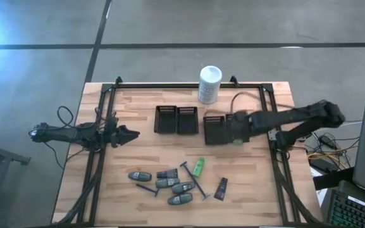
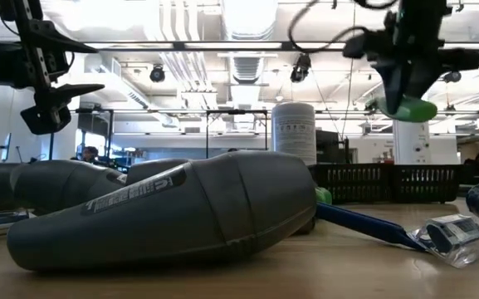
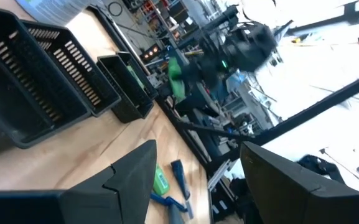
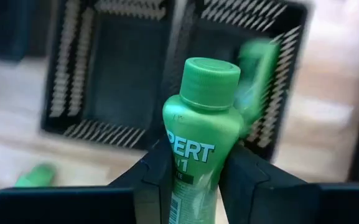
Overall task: Pick & Place Travel size toiletries
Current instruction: Put the green shampoo into the right black bin, then put the black deodorant into the left black bin
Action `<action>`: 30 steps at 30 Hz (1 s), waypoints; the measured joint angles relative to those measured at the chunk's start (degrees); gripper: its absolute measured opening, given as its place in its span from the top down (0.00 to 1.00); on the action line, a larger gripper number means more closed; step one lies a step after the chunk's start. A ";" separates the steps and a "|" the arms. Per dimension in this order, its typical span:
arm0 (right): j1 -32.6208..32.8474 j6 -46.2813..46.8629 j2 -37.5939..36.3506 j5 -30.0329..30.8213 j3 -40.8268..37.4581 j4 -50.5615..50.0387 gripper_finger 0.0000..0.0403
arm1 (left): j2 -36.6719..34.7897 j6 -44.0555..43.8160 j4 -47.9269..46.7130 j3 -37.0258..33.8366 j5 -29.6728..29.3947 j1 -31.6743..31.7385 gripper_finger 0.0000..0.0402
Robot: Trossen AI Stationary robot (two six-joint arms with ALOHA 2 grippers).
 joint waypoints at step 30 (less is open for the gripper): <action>-10.52 -18.91 -5.51 0.02 -5.83 13.06 0.01 | 39.43 24.20 -31.75 22.87 27.20 -7.41 0.35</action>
